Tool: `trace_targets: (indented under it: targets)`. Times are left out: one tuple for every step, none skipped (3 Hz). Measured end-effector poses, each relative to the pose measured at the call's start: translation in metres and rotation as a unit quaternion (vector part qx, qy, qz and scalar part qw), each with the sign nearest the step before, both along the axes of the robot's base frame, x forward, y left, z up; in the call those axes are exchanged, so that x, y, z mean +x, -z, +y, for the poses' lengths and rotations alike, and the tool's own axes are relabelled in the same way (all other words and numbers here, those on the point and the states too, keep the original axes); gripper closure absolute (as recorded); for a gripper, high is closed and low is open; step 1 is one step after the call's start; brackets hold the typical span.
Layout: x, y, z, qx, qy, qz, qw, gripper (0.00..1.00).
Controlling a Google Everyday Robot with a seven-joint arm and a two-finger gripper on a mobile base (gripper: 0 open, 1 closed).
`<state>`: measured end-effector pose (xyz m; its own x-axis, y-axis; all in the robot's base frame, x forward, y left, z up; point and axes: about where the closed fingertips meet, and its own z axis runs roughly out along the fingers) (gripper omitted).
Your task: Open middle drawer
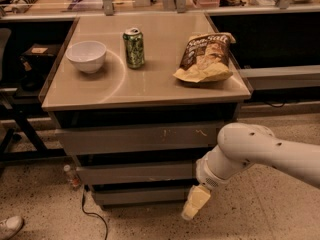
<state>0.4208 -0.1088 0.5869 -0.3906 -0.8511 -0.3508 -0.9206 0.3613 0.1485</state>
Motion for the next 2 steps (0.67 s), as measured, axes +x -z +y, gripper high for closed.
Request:
trace_targets:
  targets:
    - [0.021,0.041,0.009,0.039,0.011,0.014,0.9991,0.0]
    - [0.035,0.072,0.014,0.056,0.018,0.029,0.9979,0.0]
